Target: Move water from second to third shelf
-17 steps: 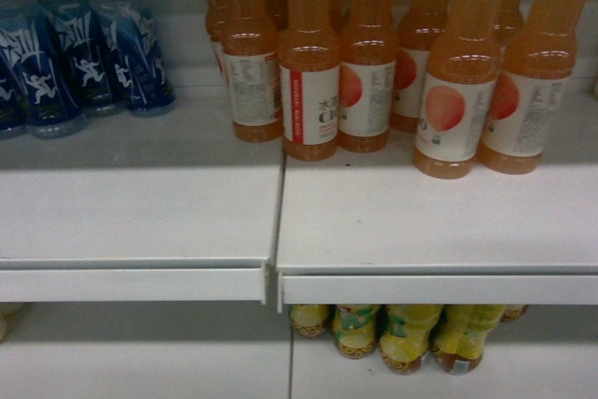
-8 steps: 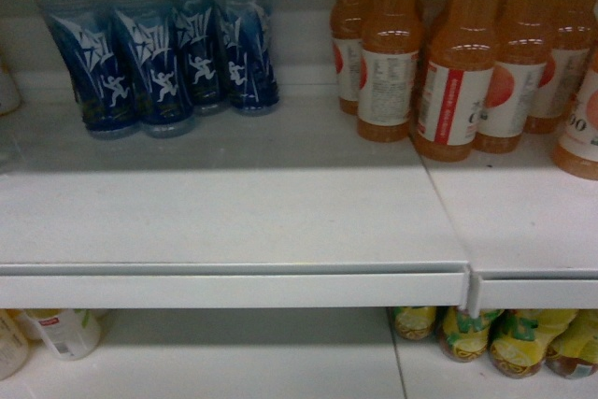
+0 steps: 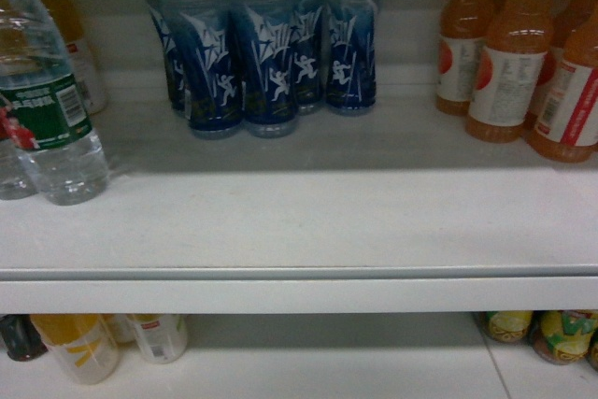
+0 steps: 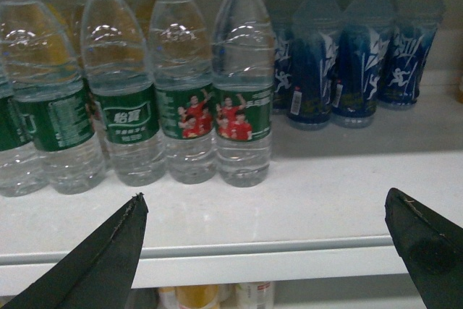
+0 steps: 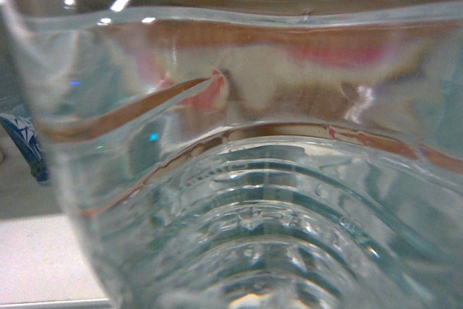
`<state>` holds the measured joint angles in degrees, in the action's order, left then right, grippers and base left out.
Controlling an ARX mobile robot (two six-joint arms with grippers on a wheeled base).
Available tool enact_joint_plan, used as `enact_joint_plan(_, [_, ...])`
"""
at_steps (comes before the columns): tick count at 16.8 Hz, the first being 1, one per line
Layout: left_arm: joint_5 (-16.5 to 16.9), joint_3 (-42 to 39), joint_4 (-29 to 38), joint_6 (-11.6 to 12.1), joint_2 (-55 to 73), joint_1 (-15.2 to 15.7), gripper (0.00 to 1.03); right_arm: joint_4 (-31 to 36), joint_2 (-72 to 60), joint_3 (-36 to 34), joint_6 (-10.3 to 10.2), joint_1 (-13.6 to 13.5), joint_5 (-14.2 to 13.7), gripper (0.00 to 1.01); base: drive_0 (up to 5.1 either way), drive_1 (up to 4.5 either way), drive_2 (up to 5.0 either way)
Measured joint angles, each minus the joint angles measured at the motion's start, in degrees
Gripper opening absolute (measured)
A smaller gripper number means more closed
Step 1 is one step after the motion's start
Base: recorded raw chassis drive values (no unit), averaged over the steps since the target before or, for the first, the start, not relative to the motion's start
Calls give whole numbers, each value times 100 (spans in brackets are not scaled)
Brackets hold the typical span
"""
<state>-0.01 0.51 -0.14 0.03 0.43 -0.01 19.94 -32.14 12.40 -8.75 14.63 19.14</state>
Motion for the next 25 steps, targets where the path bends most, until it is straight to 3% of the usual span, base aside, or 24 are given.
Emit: enact_joint_plan(25, [0,0,-7,0,0,0,98,-22,-2,0,0,0,-7,41,-493,252,252])
